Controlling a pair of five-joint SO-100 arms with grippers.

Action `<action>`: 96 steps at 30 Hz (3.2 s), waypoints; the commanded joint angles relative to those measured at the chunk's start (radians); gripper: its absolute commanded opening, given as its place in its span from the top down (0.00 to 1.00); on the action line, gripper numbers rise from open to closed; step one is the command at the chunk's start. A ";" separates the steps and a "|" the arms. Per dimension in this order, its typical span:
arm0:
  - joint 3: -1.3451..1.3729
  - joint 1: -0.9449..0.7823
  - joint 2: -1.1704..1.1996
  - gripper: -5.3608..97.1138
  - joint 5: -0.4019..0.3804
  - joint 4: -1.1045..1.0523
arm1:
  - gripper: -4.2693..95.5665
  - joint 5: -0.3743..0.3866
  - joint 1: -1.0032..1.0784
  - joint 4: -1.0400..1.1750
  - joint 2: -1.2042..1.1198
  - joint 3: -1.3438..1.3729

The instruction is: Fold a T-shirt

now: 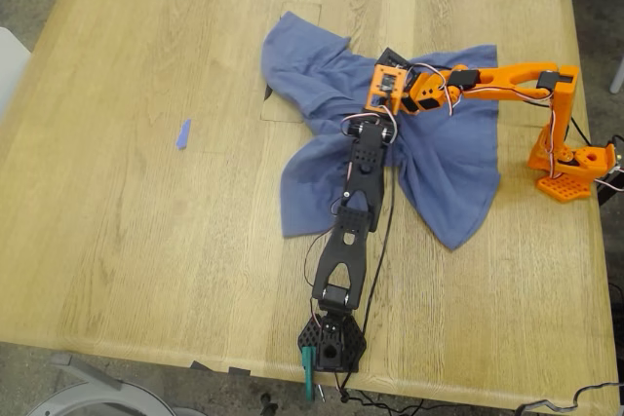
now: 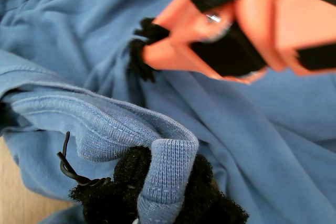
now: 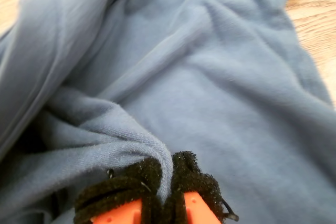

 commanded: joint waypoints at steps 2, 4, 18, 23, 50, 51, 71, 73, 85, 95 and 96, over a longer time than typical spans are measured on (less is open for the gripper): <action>-0.044 0.098 0.209 0.95 -0.012 -0.058 | 0.96 0.008 0.037 -0.020 0.091 0.006; -0.044 0.126 0.206 0.95 -0.012 -0.072 | 0.96 0.008 0.048 -0.021 0.101 0.021; -0.044 0.325 0.149 0.95 -0.009 -0.123 | 0.96 0.009 0.112 -0.060 0.156 0.107; -0.044 0.396 0.083 0.95 -0.011 -0.155 | 0.96 0.009 0.117 -0.061 0.164 0.114; -0.044 0.623 -0.187 0.95 -0.026 -0.301 | 0.96 0.014 0.212 -0.112 0.241 0.241; -0.044 0.629 -0.193 0.95 -0.028 -0.305 | 0.96 0.014 0.216 -0.117 0.245 0.249; -0.044 0.545 -0.391 0.83 -0.031 -0.382 | 0.96 0.017 0.210 -0.133 0.279 0.301; -0.044 0.535 -0.391 0.68 -0.038 -0.387 | 0.96 0.015 0.210 -0.130 0.281 0.304; -0.043 0.517 -0.391 0.33 -0.057 -0.440 | 0.96 0.009 0.186 -0.118 0.293 0.313; -0.043 0.468 -0.460 0.33 0.077 -0.304 | 0.96 -0.005 0.156 -0.095 0.336 0.347; -0.043 0.462 -0.468 0.34 0.091 -0.295 | 0.96 -0.005 0.155 -0.094 0.342 0.354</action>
